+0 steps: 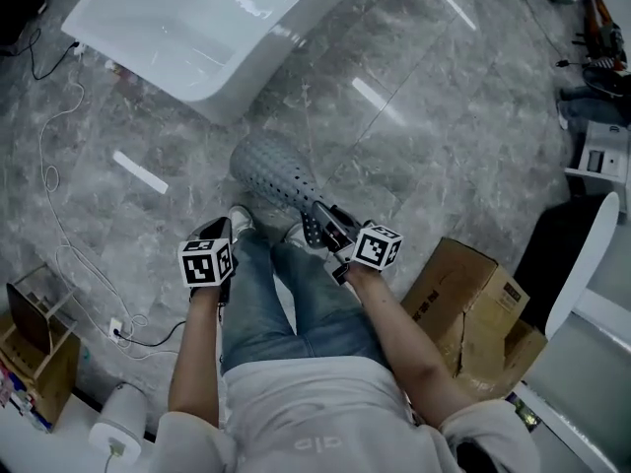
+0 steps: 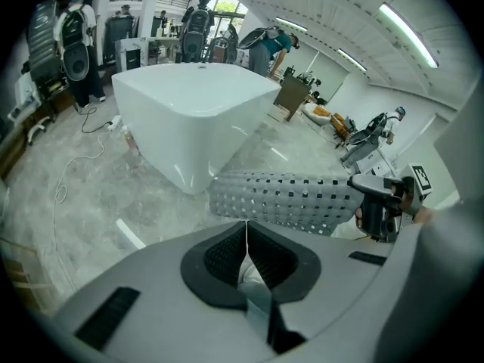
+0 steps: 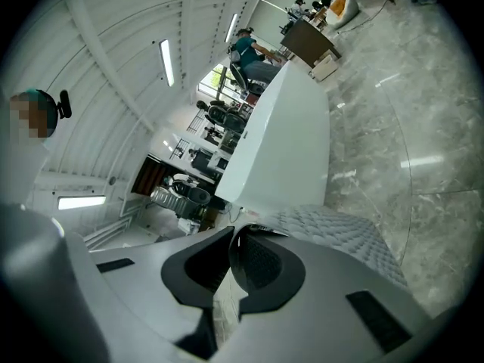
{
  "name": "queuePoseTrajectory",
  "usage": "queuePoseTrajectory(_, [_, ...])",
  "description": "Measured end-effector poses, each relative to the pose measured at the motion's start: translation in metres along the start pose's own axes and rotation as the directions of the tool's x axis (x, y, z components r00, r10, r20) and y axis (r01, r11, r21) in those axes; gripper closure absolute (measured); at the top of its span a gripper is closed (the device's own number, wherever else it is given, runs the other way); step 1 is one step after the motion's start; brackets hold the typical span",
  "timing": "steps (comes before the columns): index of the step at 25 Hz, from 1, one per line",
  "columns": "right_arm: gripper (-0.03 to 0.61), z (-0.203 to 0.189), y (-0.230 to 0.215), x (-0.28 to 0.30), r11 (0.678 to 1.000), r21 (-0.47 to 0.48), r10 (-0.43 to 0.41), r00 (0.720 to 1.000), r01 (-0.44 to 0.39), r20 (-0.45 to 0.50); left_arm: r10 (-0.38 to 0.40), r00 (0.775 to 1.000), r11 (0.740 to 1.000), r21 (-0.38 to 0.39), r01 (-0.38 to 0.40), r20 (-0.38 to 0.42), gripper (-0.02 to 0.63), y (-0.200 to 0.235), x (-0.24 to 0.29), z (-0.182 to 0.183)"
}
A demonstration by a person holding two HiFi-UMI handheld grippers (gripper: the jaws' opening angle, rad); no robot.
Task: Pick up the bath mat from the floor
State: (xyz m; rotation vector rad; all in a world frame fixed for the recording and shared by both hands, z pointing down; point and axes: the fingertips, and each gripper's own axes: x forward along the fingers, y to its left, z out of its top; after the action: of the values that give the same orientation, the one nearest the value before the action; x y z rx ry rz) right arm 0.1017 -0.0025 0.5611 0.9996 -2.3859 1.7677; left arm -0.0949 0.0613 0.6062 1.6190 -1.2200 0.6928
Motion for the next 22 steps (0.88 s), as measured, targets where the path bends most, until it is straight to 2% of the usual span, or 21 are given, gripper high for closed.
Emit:
queuePoseTrajectory(7, [0.537,0.041,0.081,-0.026,0.998,-0.048,0.04,0.999,-0.039,0.022,-0.007,0.999,1.0,0.024,0.006,0.041,0.597,-0.026,-0.061,0.038])
queuePoseTrajectory(12, [0.537,0.085,0.141,-0.041,0.991,-0.105,0.081,0.996,-0.077,0.037,-0.011,0.995,0.999,0.032,0.008,0.097,0.597,-0.04,-0.106,0.08])
queuePoseTrajectory(17, [0.537,0.125,0.19,-0.052,0.983,-0.162,0.101,0.993,-0.091,0.053,-0.015,0.982,1.0,-0.019,0.019,0.189,0.597,-0.049,-0.154,0.132])
queuePoseTrajectory(22, [0.537,0.153,0.235,-0.067,0.977,-0.195,0.104,0.991,-0.086,0.084,-0.056,0.968,0.998,0.056,0.043,0.245,0.597,-0.072,-0.195,0.171])
